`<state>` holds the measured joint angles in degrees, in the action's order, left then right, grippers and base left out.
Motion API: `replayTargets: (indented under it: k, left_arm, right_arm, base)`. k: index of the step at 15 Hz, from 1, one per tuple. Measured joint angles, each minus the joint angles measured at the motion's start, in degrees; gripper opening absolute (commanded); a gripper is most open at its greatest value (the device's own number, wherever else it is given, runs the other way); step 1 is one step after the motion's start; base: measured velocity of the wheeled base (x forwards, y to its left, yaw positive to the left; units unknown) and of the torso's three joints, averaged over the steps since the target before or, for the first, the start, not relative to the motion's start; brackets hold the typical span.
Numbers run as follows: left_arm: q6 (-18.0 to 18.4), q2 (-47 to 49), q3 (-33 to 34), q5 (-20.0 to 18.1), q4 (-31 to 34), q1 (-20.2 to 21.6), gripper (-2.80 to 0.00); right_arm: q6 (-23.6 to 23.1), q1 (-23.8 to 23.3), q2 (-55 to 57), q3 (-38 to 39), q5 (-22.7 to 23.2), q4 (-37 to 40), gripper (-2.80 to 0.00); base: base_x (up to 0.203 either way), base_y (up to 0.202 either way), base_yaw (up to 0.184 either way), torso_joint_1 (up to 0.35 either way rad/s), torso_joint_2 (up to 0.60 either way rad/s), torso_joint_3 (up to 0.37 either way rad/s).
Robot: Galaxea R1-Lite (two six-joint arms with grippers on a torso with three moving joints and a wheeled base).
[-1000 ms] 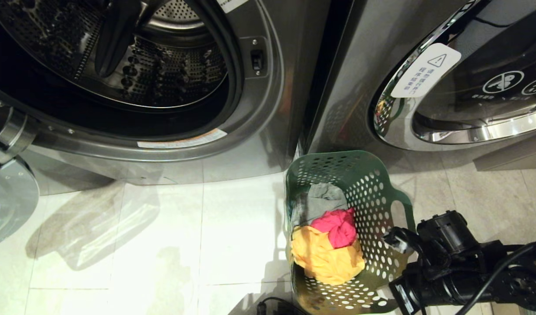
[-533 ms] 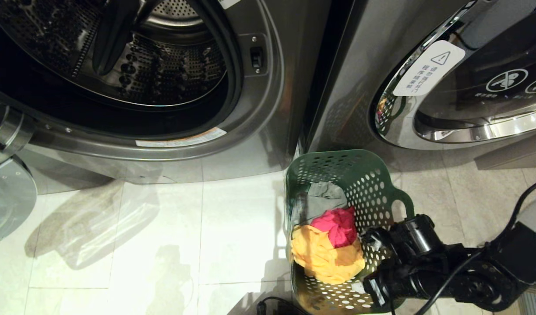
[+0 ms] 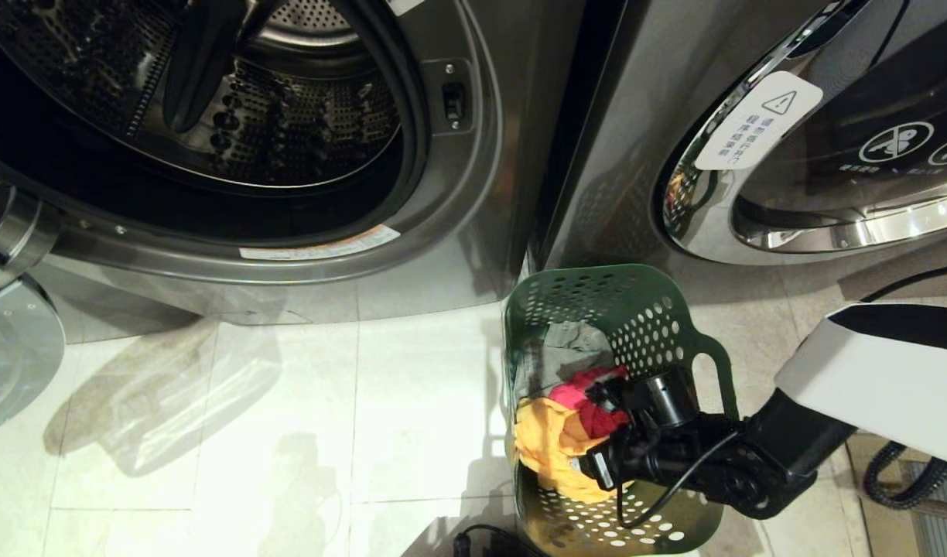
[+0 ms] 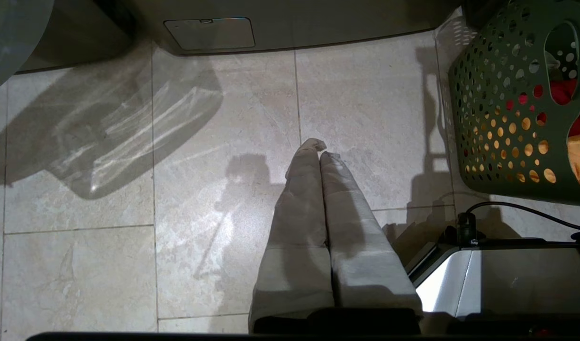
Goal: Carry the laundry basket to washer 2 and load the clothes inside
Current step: Place the clothes into the washing machine
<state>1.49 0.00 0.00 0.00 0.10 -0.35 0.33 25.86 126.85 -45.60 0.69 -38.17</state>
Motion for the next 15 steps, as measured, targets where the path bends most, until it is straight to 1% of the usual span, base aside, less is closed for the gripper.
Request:
replayTargets:
  k: [2, 5, 7, 12, 15]
  left_arm:
    - [0.00, 0.00, 0.00, 0.00, 0.01, 0.00, -2.80]
    - [-0.01, 0.00, 0.00, 0.00, 0.01, 0.02, -2.80]
    - [0.00, 0.00, 0.00, 0.00, 0.01, 0.00, -2.80]
    - [0.00, 0.00, 0.00, 0.00, 0.00, 0.00, -2.80]
    - [0.00, 0.00, 0.00, 0.00, 0.00, 0.00, -2.80]
  right_arm:
    - [-0.24, -0.09, 3.07, -3.88, -3.49, -0.13, 0.00]
    - [-2.98, -0.98, 8.72, -9.34, -7.42, -3.18, 0.00]
    - [-4.38, -2.08, 12.27, -13.19, -8.18, -5.14, 0.00]
    - [-4.87, -5.06, 19.47, -24.96, -10.77, -5.35, 0.00]
    - [-4.96, -6.76, 22.78, -30.17, -10.89, -5.45, 0.00]
  base:
    - [0.000, 0.000, 0.000, 0.000, 0.00, 0.000]
    - [0.000, 0.000, 0.000, 0.000, 0.00, 0.000]
    - [0.000, 0.000, 0.000, 0.000, 0.00, 0.000]
    - [0.000, 0.000, 0.000, 0.000, 0.00, 0.000]
    - [0.000, 0.000, 0.000, 0.000, 0.00, 0.000]
